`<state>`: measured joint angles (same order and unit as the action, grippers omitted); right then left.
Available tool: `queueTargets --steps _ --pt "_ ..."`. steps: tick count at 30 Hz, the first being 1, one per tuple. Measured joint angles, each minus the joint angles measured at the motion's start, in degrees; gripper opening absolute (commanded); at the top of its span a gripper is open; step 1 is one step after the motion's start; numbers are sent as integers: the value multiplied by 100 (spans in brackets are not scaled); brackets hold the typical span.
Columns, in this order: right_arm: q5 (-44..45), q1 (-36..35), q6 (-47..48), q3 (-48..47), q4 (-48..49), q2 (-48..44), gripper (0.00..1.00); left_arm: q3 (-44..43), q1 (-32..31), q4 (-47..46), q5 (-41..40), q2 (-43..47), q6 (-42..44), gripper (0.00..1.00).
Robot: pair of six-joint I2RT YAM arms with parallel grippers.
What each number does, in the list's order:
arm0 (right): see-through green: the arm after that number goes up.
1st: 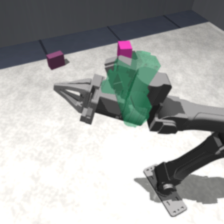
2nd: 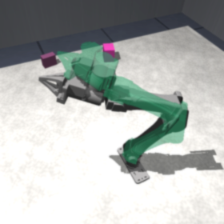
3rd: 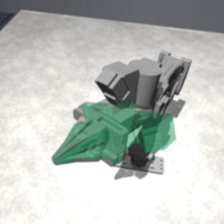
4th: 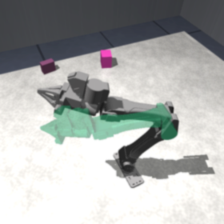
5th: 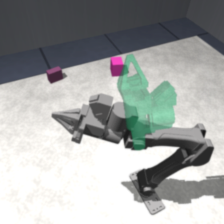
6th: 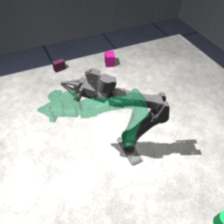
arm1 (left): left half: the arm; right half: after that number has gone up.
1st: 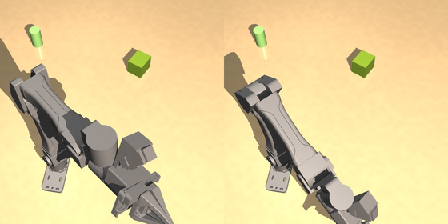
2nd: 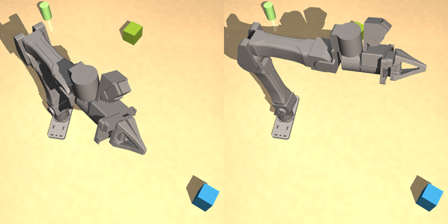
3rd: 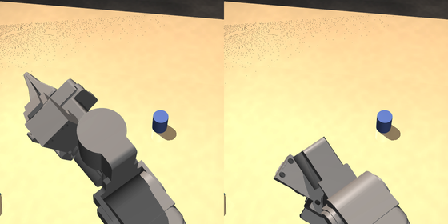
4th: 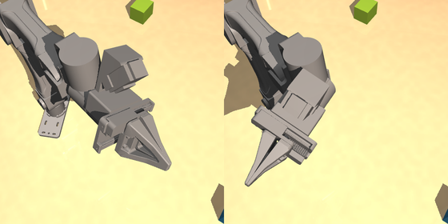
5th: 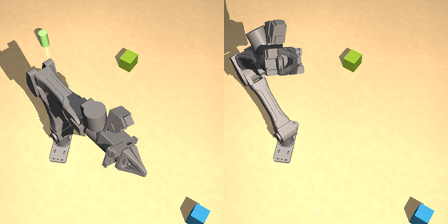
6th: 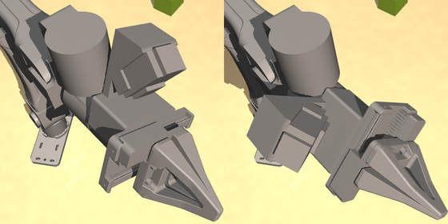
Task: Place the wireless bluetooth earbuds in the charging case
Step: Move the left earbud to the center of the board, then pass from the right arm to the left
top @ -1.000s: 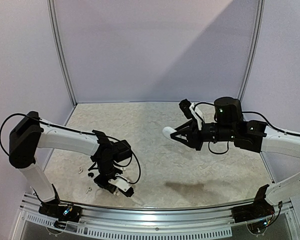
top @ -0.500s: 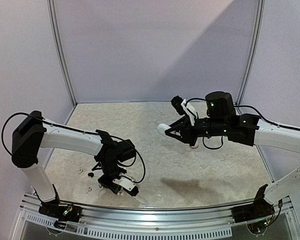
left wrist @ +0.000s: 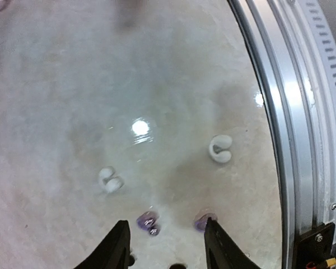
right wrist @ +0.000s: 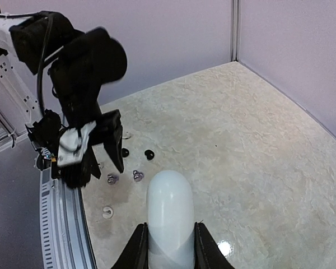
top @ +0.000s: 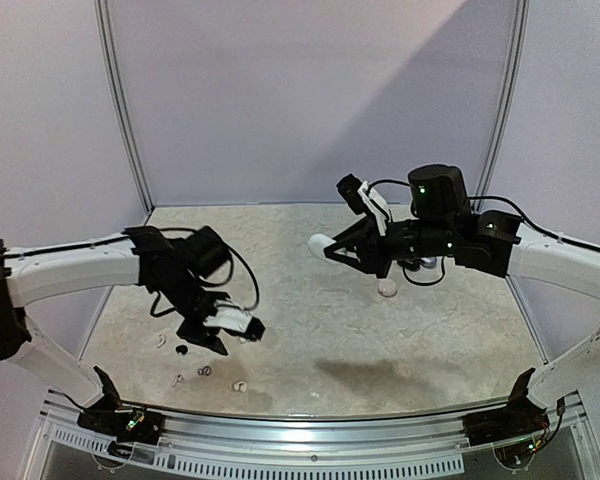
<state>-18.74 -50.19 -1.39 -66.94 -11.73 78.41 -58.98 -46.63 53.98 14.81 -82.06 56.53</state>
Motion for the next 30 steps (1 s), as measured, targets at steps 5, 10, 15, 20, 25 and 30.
queueTargets --steps 5,10,15,20,25,30 --pt "-114 -188 -20 -704 -33 577 6 -326 1565 122 1314 1036 -365 60" --pt "-243 -612 76 -1453 -140 1222 4 -772 1696 304 2605 1266 -737 66" --pt "-435 -894 249 -1856 -98 1659 3 -988 1707 363 3600 1259 -1204 65" --pt "-675 -1032 330 -1858 105 1834 2 -1099 1786 118 4256 1093 -1978 47" --pt "-763 -1091 348 -1858 518 1932 0 -1097 1838 -334 4306 1029 -2822 39" --pt "-761 -1093 348 -1862 833 2048 0 -1080 1882 -739 4299 1032 -3418 34"
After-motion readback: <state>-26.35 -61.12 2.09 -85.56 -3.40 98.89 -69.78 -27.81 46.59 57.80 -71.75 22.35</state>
